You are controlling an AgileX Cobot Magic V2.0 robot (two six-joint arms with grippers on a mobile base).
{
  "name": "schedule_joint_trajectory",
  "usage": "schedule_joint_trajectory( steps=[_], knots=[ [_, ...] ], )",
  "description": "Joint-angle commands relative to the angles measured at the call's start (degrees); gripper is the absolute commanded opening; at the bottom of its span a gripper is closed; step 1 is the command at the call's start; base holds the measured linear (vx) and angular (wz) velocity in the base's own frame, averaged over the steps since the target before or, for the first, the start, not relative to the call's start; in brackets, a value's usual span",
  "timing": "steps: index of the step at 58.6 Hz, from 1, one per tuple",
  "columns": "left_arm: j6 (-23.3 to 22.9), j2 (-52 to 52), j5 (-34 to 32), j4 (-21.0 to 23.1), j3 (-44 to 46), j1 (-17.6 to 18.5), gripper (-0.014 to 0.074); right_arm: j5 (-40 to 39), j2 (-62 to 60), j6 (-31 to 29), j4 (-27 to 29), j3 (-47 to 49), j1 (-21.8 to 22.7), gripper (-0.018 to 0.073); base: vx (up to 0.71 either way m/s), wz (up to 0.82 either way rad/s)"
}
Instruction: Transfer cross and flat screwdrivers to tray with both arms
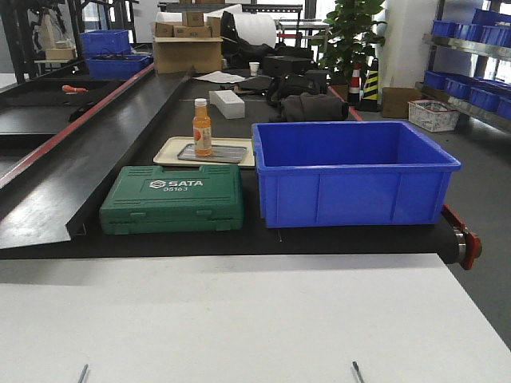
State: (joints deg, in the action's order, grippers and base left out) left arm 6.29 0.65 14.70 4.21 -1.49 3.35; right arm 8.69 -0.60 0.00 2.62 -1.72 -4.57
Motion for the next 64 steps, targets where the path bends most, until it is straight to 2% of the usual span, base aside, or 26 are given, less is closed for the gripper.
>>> schedule_joint_trajectory(
  steps=[1,38,49,56,64],
  knots=[
    [-0.2,0.7,-4.5,0.1,1.4,0.1,0.0003,-4.7,-0.3,0.0,-0.6,-0.4,0.2,-0.0008,0.00,0.00],
    [0.1,0.7,-5.5,0.1,1.4,0.1,0.0003,-4.9,-0.3,0.0,-0.6,-0.4,0.2,-0.0008,0.00,0.00],
    [0.3,0.7,-11.6,0.1,1.4,0.1,0.0003,-6.9,-0.3,0.0,-0.6,-0.4,0.2,-0.0008,0.00,0.00],
    [0.3,0.7,-14.3,0.1,1.4,0.1,0.0003,-11.2,-0.3,0.0,-0.6,-0.4,0.2,-0.0008,0.00,0.00],
    [-0.4,0.7,-26.3,0.2,2.1,0.2,0.0003,-17.5,-0.3,0.0,-0.6,1.7,0.2,-0.0008,0.00,0.00]
  ],
)
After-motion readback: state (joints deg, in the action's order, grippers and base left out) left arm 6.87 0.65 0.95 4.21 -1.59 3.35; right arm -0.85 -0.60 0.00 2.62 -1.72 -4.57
